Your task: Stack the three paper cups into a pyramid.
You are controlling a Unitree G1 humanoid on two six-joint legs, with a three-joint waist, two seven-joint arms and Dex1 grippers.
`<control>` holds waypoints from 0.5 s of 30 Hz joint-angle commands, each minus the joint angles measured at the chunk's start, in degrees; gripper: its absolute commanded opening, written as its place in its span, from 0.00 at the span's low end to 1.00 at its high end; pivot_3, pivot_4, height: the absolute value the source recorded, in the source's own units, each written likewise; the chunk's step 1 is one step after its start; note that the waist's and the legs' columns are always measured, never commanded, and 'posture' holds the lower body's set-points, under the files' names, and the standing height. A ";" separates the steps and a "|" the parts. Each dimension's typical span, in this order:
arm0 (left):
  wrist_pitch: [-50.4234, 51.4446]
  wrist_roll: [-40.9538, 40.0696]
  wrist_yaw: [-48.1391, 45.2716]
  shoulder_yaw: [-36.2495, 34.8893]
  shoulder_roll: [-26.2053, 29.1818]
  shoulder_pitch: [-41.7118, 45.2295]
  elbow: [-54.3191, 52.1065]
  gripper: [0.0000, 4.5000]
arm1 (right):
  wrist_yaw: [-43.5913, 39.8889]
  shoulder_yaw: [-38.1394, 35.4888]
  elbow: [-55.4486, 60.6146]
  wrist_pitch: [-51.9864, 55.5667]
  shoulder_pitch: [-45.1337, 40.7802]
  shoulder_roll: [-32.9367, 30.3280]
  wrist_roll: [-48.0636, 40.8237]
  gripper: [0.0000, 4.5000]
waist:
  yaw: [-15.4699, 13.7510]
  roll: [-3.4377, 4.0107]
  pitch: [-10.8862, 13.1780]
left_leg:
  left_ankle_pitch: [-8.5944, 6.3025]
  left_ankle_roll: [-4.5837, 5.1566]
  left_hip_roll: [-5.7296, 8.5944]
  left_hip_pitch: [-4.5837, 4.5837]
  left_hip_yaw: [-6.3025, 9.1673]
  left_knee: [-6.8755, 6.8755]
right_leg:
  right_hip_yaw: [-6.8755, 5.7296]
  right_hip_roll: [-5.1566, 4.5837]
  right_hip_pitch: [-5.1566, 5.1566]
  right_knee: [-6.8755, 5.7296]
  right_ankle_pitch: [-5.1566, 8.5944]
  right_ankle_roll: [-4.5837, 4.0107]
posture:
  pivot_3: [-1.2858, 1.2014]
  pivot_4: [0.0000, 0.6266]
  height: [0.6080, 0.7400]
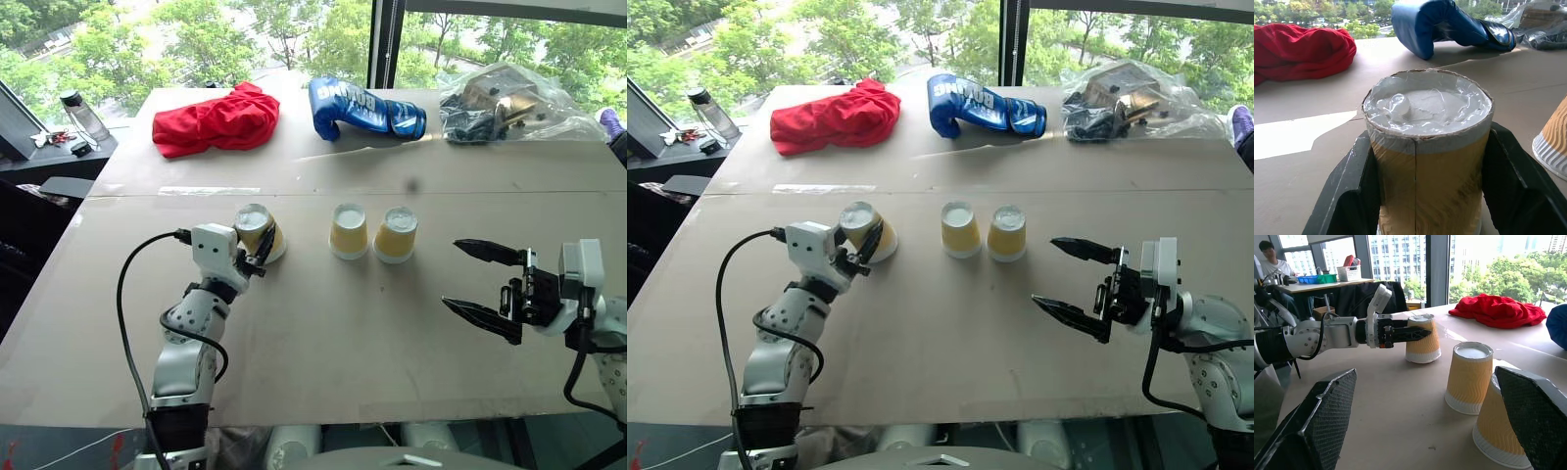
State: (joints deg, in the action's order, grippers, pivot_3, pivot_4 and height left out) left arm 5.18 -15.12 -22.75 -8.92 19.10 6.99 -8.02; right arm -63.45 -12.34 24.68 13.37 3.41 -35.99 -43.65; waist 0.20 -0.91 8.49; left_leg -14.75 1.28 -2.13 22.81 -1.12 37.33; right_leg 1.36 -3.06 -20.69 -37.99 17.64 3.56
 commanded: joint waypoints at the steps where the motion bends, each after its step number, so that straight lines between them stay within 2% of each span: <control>1: 3.31 -4.20 -3.82 -0.13 2.72 6.91 -3.69 0.51 | 1.39 -2.97 1.85 -0.10 -1.05 -0.23 -2.35 1.00 | -0.22 0.00 0.00 | 0.00 0.00 0.00 0.02 0.02 0.02 | -0.03 0.01 0.00 0.00 0.00 0.00 | 0.52 0.24 1.00; 7: 14.74 -11.44 -17.76 5.59 7.18 24.68 1.43 0.51 | 3.40 -6.55 -0.14 0.81 -1.94 -1.06 -4.10 1.00 | -0.85 -0.01 0.01 | 0.01 -0.02 0.04 0.07 -0.02 0.09 | -0.01 0.03 0.00 0.04 0.00 0.01 | 0.52 0.24 1.00; 11: 18.07 -13.65 -25.91 9.28 6.34 33.94 6.50 0.51 | 3.04 -7.97 -1.35 0.93 -1.62 -1.75 -4.21 1.00 | -0.98 -0.04 0.03 | 0.08 -0.13 0.08 0.11 0.02 0.10 | -0.07 0.08 -0.01 0.03 0.00 0.02 | 0.52 0.24 1.00; 15: 18.44 -13.29 -31.67 12.62 4.24 39.42 11.56 0.51 | 3.42 -7.96 -1.12 0.25 -0.85 -1.30 -2.75 1.00 | -0.64 -0.03 0.04 | 0.14 -0.23 0.13 0.09 -0.02 0.09 | 0.02 0.19 -0.03 0.05 0.00 0.01 | 0.52 0.24 1.00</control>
State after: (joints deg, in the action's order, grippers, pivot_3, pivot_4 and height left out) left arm 23.91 -27.89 -51.77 2.86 23.97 44.76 2.68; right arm -60.27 -18.99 22.28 14.68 2.48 -37.17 -46.37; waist -0.43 -0.94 8.53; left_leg -14.61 1.05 -2.03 22.90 -1.13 37.42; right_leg 1.38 -2.84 -20.73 -37.95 17.64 3.57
